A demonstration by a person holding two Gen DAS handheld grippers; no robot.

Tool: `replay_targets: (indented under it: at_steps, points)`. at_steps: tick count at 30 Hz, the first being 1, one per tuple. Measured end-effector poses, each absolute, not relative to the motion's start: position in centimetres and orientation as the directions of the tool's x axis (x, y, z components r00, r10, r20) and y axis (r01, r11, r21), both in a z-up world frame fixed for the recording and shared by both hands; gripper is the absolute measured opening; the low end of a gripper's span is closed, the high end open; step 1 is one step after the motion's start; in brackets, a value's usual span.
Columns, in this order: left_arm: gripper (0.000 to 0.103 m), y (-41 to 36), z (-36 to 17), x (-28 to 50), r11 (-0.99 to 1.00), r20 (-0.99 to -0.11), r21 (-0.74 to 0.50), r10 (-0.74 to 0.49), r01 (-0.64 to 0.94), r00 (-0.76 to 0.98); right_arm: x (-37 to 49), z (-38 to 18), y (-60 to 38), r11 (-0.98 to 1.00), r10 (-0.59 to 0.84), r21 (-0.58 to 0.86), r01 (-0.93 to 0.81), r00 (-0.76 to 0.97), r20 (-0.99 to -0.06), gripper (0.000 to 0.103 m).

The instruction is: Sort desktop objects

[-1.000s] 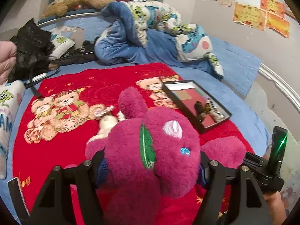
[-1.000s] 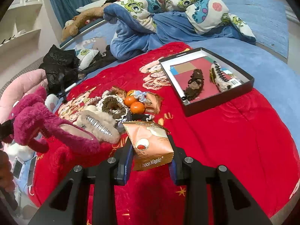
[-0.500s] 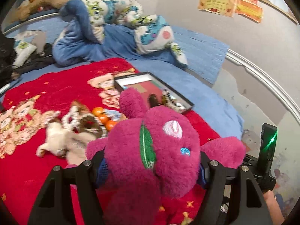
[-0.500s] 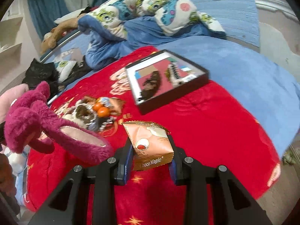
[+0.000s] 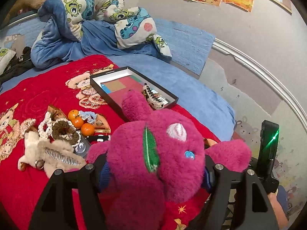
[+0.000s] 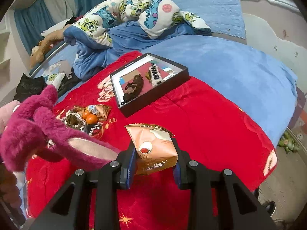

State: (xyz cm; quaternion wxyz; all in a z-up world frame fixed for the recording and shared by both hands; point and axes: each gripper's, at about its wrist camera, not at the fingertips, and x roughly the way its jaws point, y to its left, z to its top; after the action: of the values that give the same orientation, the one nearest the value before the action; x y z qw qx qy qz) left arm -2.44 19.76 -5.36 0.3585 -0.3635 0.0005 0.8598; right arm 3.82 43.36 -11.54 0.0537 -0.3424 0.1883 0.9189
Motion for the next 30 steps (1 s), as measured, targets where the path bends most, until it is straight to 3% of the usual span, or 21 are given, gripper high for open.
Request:
replay_targets:
  at_steps: [12,30]
  points:
    - [0.074,22.2,-5.5,-7.1,-0.688,-0.623,-0.288,0.663,-0.666,-0.415,-0.1,-10.8,43.1,-0.928,-0.040,0.315,-0.200,-0.785,-0.618,0.032]
    - [0.074,29.8,-3.8,-17.8,-0.610,-0.605,-0.229,0.700,-0.759,-0.380,-7.5,-9.6,46.3,-0.927,0.026,0.290,-0.238,-0.811,-0.585,0.032]
